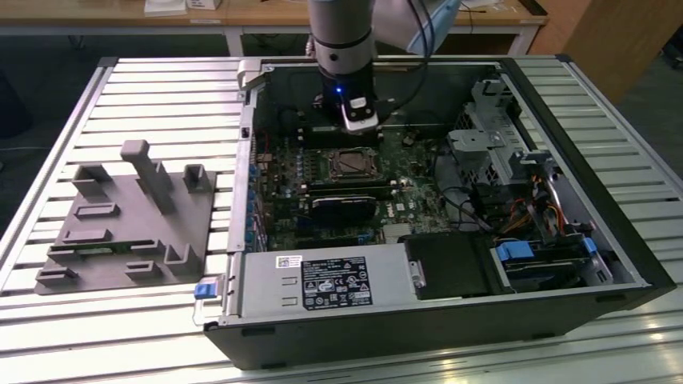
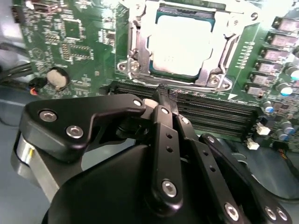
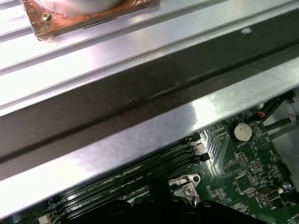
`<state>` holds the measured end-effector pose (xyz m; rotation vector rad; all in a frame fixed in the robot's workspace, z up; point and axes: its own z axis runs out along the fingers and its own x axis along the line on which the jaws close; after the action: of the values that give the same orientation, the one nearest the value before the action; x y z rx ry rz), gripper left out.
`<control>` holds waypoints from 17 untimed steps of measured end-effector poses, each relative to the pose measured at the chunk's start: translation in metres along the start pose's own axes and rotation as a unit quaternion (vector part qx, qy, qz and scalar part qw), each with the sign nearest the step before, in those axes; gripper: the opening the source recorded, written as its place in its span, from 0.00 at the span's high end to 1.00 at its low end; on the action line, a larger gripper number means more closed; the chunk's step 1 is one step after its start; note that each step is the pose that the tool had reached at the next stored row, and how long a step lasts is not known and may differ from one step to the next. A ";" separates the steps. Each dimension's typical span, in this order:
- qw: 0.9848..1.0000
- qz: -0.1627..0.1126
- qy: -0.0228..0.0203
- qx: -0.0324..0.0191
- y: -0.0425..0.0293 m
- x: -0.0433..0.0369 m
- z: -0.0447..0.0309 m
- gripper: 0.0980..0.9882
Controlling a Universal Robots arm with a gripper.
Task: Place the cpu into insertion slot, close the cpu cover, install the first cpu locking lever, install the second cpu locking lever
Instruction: 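Install the first cpu locking lever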
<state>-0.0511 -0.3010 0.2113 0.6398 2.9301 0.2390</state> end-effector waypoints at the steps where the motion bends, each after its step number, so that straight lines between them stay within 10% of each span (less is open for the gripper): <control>1: 1.000 0.001 0.005 0.002 0.0001 -0.0010 0.0003 0.99; 9: 0.999 0.005 0.037 0.019 -0.0046 -0.0093 0.0013 0.99; 17: 0.999 0.004 0.032 0.030 -0.0125 -0.0133 0.0003 0.99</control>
<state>-0.0441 -0.3178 0.2100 0.6636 3.0077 0.1761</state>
